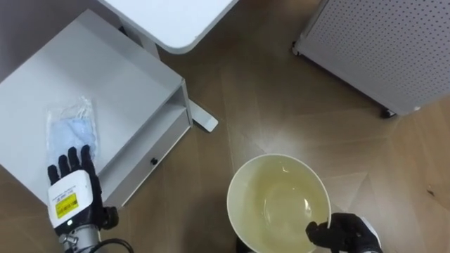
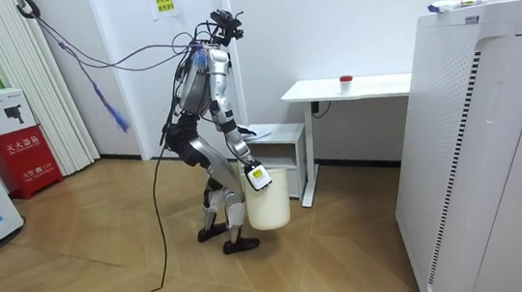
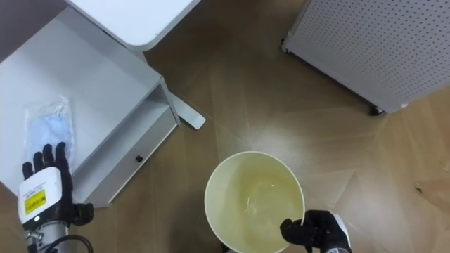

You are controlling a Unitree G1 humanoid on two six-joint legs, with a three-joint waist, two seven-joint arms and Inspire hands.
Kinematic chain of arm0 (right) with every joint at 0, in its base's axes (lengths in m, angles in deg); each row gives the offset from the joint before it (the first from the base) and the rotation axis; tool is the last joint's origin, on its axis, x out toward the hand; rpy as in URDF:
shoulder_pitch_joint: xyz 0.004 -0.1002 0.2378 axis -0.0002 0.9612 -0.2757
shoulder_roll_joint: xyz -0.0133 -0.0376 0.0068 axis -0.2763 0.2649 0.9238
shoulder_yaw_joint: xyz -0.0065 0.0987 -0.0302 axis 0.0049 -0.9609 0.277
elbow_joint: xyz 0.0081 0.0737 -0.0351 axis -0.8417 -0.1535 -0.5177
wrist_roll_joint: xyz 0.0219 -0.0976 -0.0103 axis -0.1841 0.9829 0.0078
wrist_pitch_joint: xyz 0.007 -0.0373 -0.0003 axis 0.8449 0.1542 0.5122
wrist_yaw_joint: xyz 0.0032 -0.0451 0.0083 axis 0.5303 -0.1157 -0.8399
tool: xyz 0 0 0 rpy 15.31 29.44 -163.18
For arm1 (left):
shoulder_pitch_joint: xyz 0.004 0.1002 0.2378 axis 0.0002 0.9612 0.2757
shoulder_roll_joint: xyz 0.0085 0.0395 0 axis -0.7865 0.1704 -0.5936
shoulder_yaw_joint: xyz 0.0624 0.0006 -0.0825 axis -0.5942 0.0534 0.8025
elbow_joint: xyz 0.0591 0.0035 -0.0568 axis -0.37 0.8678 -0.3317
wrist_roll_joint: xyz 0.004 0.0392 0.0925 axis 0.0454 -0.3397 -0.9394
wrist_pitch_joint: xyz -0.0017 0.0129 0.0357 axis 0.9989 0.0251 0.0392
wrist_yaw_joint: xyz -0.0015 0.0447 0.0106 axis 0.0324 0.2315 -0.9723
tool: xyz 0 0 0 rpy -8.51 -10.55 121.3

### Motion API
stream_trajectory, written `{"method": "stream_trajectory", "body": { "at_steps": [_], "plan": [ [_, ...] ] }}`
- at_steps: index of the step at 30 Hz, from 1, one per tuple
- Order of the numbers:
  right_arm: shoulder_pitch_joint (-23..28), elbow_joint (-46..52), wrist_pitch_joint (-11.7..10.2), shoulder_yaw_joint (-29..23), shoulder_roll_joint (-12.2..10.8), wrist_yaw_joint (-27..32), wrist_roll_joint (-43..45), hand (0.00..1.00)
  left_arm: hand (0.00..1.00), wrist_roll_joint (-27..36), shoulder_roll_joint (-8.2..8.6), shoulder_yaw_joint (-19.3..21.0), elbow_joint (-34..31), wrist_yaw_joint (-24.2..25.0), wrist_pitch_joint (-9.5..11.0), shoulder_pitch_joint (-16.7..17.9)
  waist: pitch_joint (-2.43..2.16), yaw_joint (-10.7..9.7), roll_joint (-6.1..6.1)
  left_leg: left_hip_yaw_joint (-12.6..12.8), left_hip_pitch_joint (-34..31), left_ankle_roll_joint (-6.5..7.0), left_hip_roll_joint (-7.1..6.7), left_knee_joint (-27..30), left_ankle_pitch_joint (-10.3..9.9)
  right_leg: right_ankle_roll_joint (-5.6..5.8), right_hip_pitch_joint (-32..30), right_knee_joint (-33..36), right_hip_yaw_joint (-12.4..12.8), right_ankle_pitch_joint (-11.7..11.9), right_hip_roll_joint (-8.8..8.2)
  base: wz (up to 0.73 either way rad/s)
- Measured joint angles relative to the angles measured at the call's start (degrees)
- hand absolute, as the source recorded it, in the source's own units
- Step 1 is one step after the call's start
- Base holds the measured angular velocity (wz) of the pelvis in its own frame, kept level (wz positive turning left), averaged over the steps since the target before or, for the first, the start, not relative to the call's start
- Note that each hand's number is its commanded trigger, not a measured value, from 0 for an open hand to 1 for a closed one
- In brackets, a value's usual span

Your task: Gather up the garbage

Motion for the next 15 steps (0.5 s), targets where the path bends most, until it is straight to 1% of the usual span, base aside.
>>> {"method": "stream_trajectory", "body": {
  "at_steps": [4,6,8,9,10,11,15],
  "plan": [
    [0.0,0.0,0.2,0.0,0.0,0.0,0.0,1.0,1.0,0.1,0.02,0.1,0.1,0.4,-0.4,0.0,-0.01,0.0,-0.01,0.0,0.0,0.01,0.01,0.1,0.0,0.01,0.1,0.0,0.0,0.0,0.0,0.0],
    [0.0,0.0,0.3,0.0,0.1,0.0,0.0,1.0,1.0,0.1,-0.37,0.8,-0.1,-0.7,-0.4,-0.2,-0.02,0.3,-0.01,0.0,0.0,0.0,0.03,0.2,0.0,0.01,0.2,0.1,0.0,0.0,-0.02,0.0],
    [0.0,0.2,0.3,0.0,0.0,0.0,0.0,1.0,1.0,0.1,-1.34,1.2,-0.1,-0.4,-0.6,-1.4,-0.07,0.4,0.05,0.0,0.1,0.01,0.0,0.4,0.0,0.01,0.2,0.4,0.0,0.0,-0.11,0.0],
    [0.0,0.2,0.3,0.0,0.0,0.0,0.0,1.0,1.0,0.2,-1.46,1.2,-0.2,-0.3,-0.8,-1.5,-0.12,0.3,0.12,0.0,0.2,0.02,-0.02,0.5,0.0,0.01,0.3,0.4,0.0,0.0,-0.15,0.0],
    [0.0,0.1,0.4,0.0,0.0,0.0,0.0,1.0,1.0,0.3,-1.51,1.2,-0.2,0.0,-1.1,-1.5,-0.19,0.3,0.21,0.0,0.2,0.08,-0.04,0.6,0.0,0.01,0.3,0.5,0.0,0.0,-0.19,0.0],
    [0.0,0.1,0.5,0.0,0.0,0.0,0.0,1.0,1.0,1.1,-1.5,1.1,-0.5,0.0,-1.4,-1.4,-0.2,0.3,0.24,0.0,0.2,0.08,-0.03,0.7,0.0,0.01,0.3,0.5,0.0,0.0,-0.19,0.0],
    [0.0,0.1,1.0,0.0,0.0,0.3,0.0,1.0,1.0,1.1,-1.48,1.2,-0.6,0.9,-2.0,-1.3,-0.23,0.4,0.27,0.1,0.2,0.1,-0.06,0.9,0.1,-0.04,0.4,0.7,0.1,0.0,-0.27,0.0]
  ]
}}
